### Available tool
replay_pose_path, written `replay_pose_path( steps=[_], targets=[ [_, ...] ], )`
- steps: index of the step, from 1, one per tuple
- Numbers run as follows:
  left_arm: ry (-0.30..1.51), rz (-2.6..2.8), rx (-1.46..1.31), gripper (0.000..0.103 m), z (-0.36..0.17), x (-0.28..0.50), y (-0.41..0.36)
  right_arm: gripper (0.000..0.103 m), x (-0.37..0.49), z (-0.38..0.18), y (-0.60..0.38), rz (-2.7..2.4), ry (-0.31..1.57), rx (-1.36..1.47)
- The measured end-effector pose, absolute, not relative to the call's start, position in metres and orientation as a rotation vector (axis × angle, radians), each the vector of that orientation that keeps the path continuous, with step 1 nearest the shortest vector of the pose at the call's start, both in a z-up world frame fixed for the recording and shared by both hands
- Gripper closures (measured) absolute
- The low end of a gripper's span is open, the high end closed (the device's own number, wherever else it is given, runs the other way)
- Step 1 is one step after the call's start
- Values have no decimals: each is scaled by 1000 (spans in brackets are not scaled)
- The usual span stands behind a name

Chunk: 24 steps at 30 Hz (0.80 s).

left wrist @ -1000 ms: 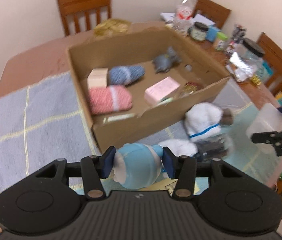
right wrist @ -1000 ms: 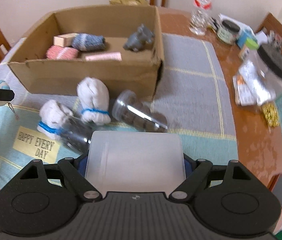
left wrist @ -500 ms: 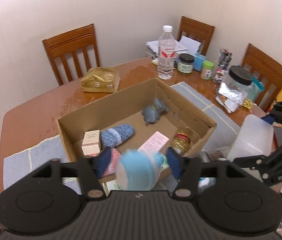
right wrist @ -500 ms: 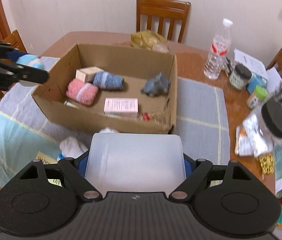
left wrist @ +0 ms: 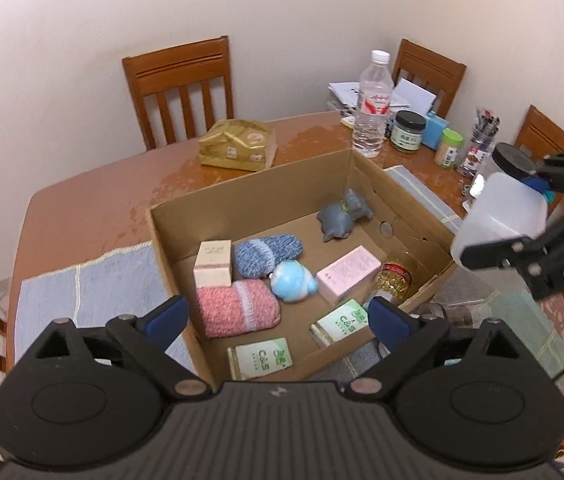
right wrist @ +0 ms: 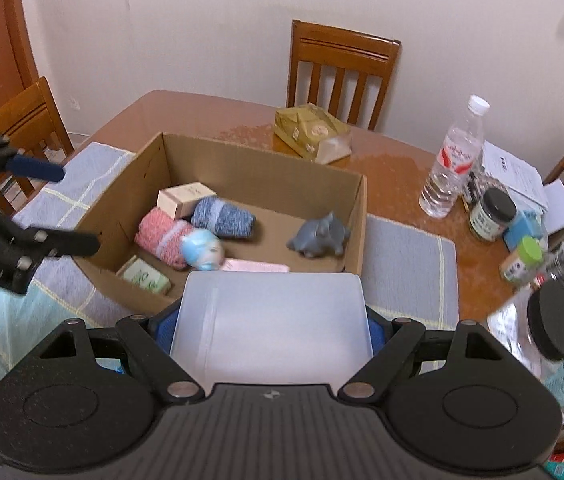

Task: Organize objects
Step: 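Release the light-blue toy with the left tool while the right tool releases the container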

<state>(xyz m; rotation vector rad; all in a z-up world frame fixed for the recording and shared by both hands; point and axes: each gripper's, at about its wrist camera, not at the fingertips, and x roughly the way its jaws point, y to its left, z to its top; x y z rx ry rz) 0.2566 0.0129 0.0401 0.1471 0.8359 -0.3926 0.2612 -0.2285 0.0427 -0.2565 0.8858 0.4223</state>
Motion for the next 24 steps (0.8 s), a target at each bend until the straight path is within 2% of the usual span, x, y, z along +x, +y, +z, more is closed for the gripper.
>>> replay_pose_path(
  steps=[16, 17, 20, 24],
  targets=[
    [879, -253, 85, 5, 24, 236, 41, 16, 352, 30, -184, 469, 847, -299],
    [883, -250, 77, 5, 23, 234, 43, 15, 358, 28, -182, 469, 843, -296],
    [887, -234, 64, 4, 19, 230, 46, 1, 367, 23, -178, 434, 846, -286],
    [892, -205, 63, 3, 15, 229, 48, 0, 365, 20, -182, 438, 852, -292]
  ],
)
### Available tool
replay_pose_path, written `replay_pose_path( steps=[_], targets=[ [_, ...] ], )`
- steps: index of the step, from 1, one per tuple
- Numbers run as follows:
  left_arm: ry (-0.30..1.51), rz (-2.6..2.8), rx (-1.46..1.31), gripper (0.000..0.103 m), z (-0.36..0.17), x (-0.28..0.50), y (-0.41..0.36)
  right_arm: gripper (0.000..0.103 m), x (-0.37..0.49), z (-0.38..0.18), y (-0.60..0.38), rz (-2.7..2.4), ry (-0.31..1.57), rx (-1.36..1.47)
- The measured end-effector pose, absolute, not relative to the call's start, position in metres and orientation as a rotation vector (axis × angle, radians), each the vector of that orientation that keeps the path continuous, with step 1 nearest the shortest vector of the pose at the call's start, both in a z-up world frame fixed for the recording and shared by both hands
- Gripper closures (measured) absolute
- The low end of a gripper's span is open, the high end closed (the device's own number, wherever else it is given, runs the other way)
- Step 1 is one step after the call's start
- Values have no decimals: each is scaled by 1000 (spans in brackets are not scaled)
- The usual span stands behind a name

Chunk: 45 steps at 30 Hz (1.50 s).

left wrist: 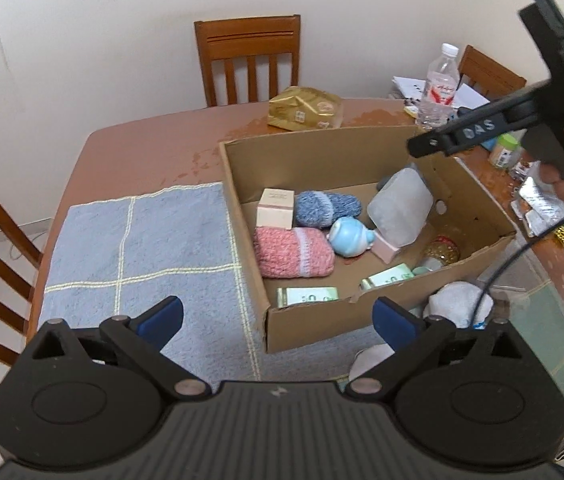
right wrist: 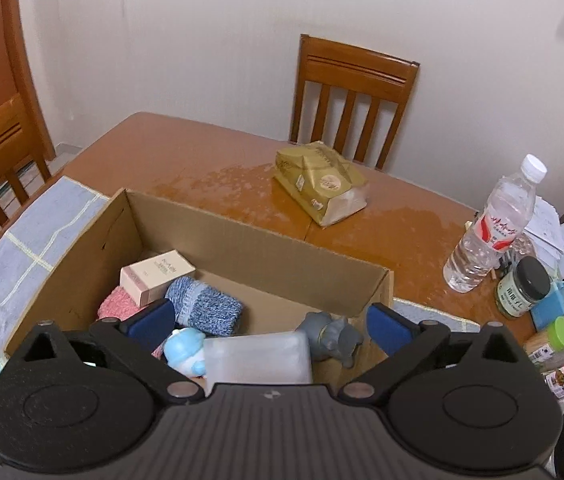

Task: Organize objects
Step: 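Release the light-blue toy with the left tool while the right tool releases the container, then withdraw both tools from the box toward the white knit bundle and cookie jar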

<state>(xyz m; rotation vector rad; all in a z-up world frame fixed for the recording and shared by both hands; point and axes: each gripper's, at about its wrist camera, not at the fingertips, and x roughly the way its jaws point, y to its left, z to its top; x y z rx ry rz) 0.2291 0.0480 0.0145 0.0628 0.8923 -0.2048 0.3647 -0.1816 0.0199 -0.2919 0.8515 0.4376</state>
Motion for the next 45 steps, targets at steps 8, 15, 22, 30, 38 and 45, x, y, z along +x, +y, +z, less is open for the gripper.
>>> replay_pose_path(
  steps=[8, 15, 22, 30, 38, 45],
  targets=[
    [897, -216, 65, 2, 9, 231, 42, 0, 350, 24, -196, 428, 851, -312],
    [896, -249, 75, 2, 5, 226, 32, 0, 326, 26, -213, 378, 830, -316],
    [895, -238, 97, 2, -9, 216, 20, 0, 292, 12, -232, 285, 830, -279],
    [931, -195, 68, 2, -31, 205, 8, 0, 258, -25, -256, 160, 920, -174],
    [1002, -207, 40, 2, -49, 199, 8, 0, 248, -66, -274, 89, 1031, -37],
    [1012, -195, 14, 2, -49, 197, 10, 0, 259, -81, -250, 79, 987, -79]
  ],
)
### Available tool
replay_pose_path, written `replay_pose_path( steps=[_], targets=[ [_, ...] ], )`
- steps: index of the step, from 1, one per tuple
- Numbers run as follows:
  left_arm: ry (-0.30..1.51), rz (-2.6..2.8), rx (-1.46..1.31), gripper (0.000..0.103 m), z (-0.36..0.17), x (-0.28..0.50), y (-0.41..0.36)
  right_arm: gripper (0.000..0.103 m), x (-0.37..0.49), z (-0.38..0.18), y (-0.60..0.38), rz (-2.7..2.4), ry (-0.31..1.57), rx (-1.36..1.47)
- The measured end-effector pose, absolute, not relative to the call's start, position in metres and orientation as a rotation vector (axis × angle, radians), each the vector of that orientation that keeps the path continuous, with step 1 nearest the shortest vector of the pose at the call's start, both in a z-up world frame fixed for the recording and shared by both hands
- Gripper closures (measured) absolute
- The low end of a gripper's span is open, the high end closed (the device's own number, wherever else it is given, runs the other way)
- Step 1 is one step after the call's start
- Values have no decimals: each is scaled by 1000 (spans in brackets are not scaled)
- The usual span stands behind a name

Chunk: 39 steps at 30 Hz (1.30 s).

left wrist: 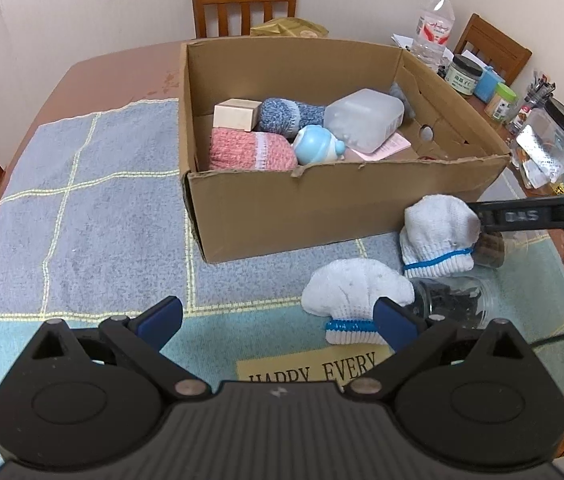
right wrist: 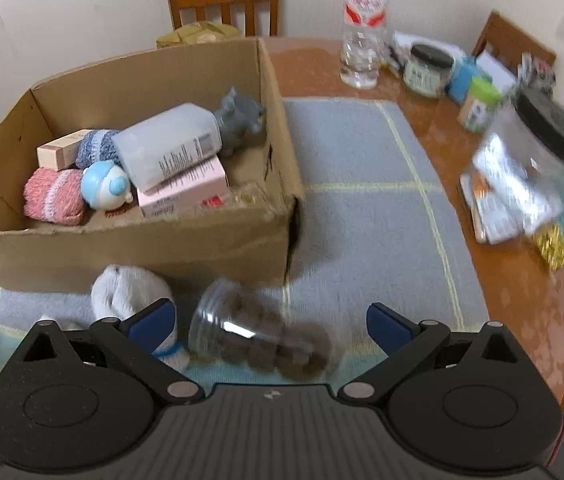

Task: Organize objects
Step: 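Withdraw both tools from the box toward the white knit bundle and cookie jar, then grasp the white knit bundle with the left tool while the right tool grasps the cookie jar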

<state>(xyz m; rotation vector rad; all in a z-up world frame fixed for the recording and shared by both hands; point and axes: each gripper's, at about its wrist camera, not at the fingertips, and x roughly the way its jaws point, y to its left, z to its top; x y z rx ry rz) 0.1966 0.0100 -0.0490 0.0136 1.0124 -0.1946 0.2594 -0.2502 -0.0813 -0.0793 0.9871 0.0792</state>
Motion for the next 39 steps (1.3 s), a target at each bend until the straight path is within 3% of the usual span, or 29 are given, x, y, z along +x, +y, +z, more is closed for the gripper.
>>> replay_pose_path(
  steps=[20, 29, 39],
  targets=[
    [1033, -232, -14, 2, -68, 220, -14, 0, 250, -106, -300, 0, 1090, -16],
    [1094, -277, -69, 2, -103, 247, -34, 0, 245, -106, -303, 6, 1093, -21],
    [1066, -215, -4, 0, -105, 236, -13, 0, 245, -105, -308, 24, 1098, -27]
  ],
)
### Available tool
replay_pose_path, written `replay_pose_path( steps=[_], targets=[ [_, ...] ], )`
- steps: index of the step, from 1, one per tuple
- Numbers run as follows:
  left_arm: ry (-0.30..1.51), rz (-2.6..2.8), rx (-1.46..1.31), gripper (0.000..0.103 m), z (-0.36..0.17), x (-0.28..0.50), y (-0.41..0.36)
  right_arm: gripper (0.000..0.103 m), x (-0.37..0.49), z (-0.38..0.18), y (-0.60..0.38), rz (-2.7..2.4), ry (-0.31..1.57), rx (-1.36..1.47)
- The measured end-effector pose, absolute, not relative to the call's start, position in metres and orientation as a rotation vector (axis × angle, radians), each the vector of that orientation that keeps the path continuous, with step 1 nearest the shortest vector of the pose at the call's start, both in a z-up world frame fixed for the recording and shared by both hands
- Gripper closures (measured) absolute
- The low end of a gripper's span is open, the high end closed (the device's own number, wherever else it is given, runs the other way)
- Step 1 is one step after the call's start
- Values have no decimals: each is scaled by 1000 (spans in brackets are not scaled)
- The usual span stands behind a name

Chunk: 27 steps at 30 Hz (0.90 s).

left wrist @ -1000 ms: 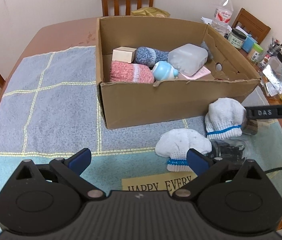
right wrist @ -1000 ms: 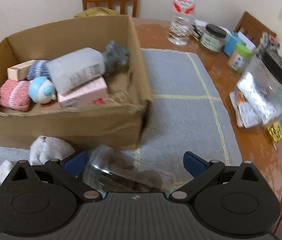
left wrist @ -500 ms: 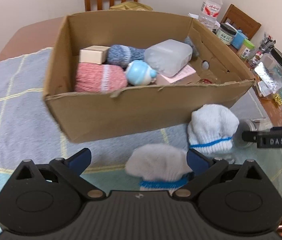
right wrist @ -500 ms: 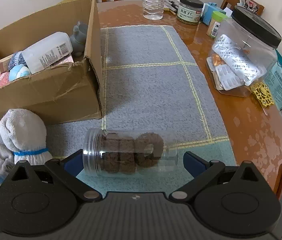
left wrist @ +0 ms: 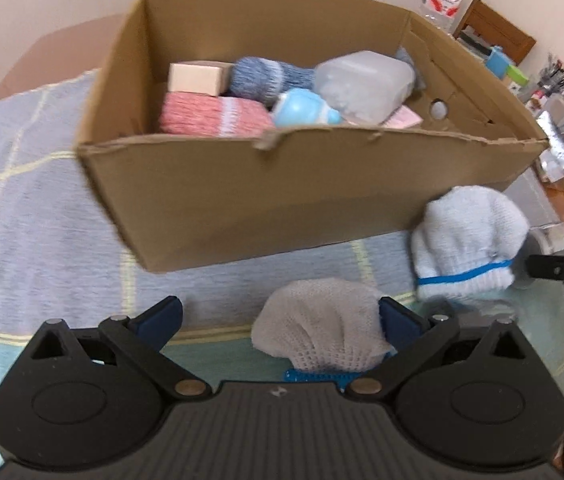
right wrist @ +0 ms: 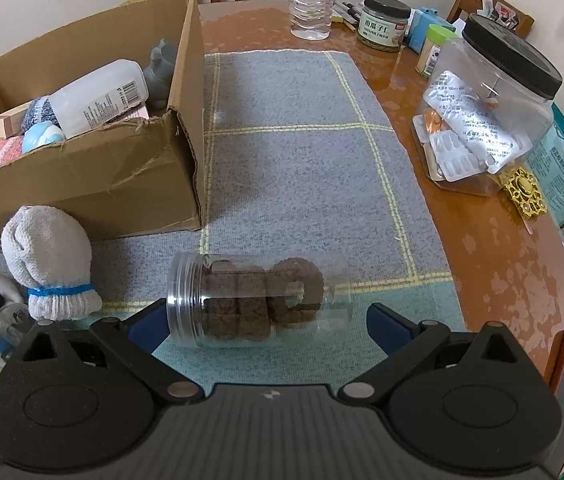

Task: Organize objects
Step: 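Grasp the white knit bundle with the left tool while the right tool grasps the cookie jar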

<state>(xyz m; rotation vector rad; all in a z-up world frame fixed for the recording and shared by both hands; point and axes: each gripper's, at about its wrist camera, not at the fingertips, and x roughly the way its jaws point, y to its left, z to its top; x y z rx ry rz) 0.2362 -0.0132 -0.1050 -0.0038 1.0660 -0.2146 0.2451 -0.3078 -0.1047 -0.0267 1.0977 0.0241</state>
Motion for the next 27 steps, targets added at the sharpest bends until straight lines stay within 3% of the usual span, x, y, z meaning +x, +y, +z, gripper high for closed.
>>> replay_pose_path(
  steps=[15, 27],
  targets=[
    [1021, -339, 3, 1, -88, 217, -3, 0, 248, -120, -316, 45, 1121, -11],
    [1052, -324, 46, 1, -120, 211, -17, 0, 250, -130, -313, 89, 1137, -79]
  ],
)
